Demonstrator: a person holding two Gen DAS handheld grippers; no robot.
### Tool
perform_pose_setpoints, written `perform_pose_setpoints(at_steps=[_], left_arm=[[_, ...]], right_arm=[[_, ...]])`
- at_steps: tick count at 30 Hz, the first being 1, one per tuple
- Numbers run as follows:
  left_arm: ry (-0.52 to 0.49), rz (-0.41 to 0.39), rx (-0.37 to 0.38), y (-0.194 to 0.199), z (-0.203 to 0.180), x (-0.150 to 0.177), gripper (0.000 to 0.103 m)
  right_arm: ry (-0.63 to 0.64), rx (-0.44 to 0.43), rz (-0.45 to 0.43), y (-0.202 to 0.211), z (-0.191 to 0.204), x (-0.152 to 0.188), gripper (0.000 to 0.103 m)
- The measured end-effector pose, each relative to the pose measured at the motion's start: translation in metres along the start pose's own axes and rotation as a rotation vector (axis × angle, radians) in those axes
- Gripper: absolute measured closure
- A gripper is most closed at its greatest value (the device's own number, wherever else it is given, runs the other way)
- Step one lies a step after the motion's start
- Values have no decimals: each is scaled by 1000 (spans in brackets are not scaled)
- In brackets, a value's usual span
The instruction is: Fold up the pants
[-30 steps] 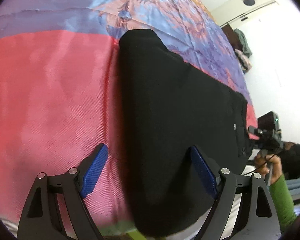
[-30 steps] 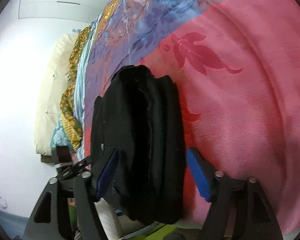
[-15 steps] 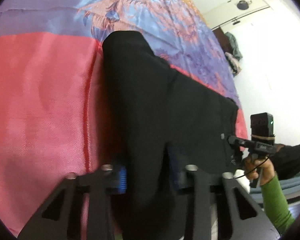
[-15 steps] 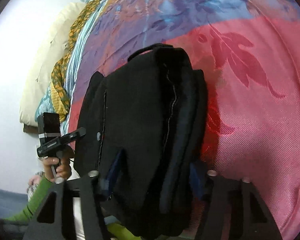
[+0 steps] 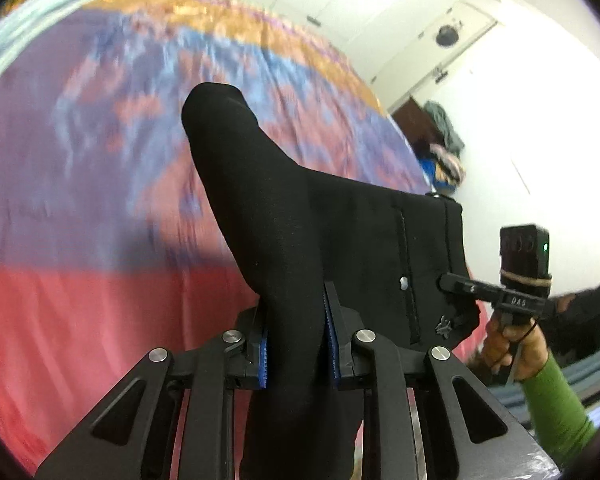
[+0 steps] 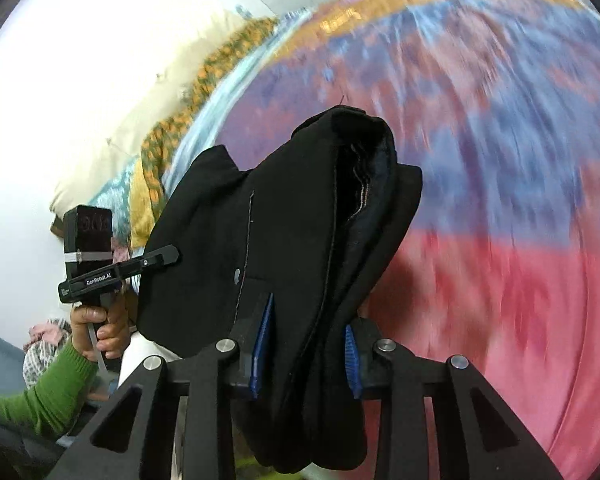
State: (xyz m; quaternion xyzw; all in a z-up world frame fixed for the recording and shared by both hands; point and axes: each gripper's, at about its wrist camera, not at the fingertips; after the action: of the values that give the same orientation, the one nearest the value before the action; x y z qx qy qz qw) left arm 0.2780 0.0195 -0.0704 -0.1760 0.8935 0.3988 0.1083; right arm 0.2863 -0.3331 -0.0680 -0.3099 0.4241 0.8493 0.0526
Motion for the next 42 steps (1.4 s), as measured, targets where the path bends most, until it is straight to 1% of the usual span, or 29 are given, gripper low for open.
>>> perform_pose_setpoints(at_steps=[2, 3, 4, 5, 6, 7, 8, 9, 11, 13, 14, 15, 16, 17, 18, 19, 20, 22, 23, 25, 27, 28, 30, 32, 35, 36, 37, 39, 42], left_arm=[[-31, -51, -24, -2, -7, -27, 82], [-48, -66, -44, -8, -10, -32, 79], [-77, -86, -105, -18, -11, -39, 67], [-82, -94, -159, -26, -7, -39, 55], [-76, -103, -245, -39, 1, -37, 29], [-68, -109, -306, -48, 11, -31, 24], [-61, -106, -340, -53, 19, -25, 25], [-51, -89, -369, -58, 31, -14, 26], [-55, -92, -397, -56, 44, 10, 26], [-89, -122, -448, -46, 52, 38, 24], [-111, -147, -492, -39, 55, 57, 23], [-123, -168, -526, -34, 54, 71, 20], [-133, -183, -548, -30, 53, 77, 15], [-148, -209, -578, -22, 48, 86, 13], [-165, -240, -610, -17, 42, 97, 10], [-175, -259, -627, -13, 36, 99, 6], [-196, -300, -663, -7, 26, 109, 5], [-229, -349, -710, 2, 11, 120, 4], [-259, -376, -730, 8, -2, 127, 4], [-294, -398, -751, 15, -16, 136, 3], [-354, -430, -754, 25, -35, 149, 3], [-384, -447, -745, 31, -44, 158, 3], [-384, -458, -726, 42, -53, 171, 2], [-342, -432, -679, 50, -56, 176, 2], [-298, -376, -579, 62, -61, 184, 2], [-299, -373, -567, 66, -65, 189, 2], [-306, -388, -566, 72, -69, 192, 2], [-320, -407, -583, 76, -76, 199, 2], [-323, -397, -577, 81, -81, 201, 2]], right_arm=[[21, 16, -37, -2, -7, -26, 71], [27, 31, -55, -6, -13, -39, 70], [25, 51, -63, -13, -16, -48, 68], [10, 89, -56, -20, -26, -53, 61], [-6, 131, -33, -25, -36, -55, 53], [-32, 220, 15, -31, -53, -50, 51], [-45, 275, 42, -32, -62, -46, 52], [-57, 344, 74, -30, -75, -34, 51], [-70, 401, 87, -17, -85, -10, 51], [-60, 440, 96, 1, -83, 16, 51], [-41, 458, 102, 11, -76, 30, 50], [-26, 471, 107, 18, -69, 41, 40], [-16, 486, 113, 23, -60, 52, 31], [-10, 493, 109, 29, -54, 60, 12], [0, 497, 92, 35, -43, 68, 2], [11, 497, 70, 39, -27, 76, 2], [18, 498, 59, 43, -20, 81, 1], [45, 527, 23, 43, 12, 87, 0], [76, 554, -10, 43, 33, 89, 0], [132, 608, -66, 40, 66, 91, 0], [182, 676, -99, 36, 102, 94, 0], [190, 695, -110, 34, 116, 96, 0], [178, 735, -118, 30, 140, 101, 0], [151, 734, -117, 28, 162, 110, 0], [152, 738, -90, 27, 187, 124, 0], [159, 747, -83, 29, 194, 129, 0], [167, 756, -76, 31, 201, 131, 0], [179, 764, -72, 39, 210, 133, 0], [172, 763, -80, 53, 216, 131, 0]])
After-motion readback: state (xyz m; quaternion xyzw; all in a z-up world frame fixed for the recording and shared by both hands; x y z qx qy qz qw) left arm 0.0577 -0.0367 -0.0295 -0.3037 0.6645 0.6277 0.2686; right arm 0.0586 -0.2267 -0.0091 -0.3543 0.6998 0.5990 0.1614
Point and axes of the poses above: each gripper's, at about its wrist camera, not at the fingertips, and y roughly against the way its jaws point, z to its left, x to its underside, and after that the axes turned 14 degrees about y, right-handed
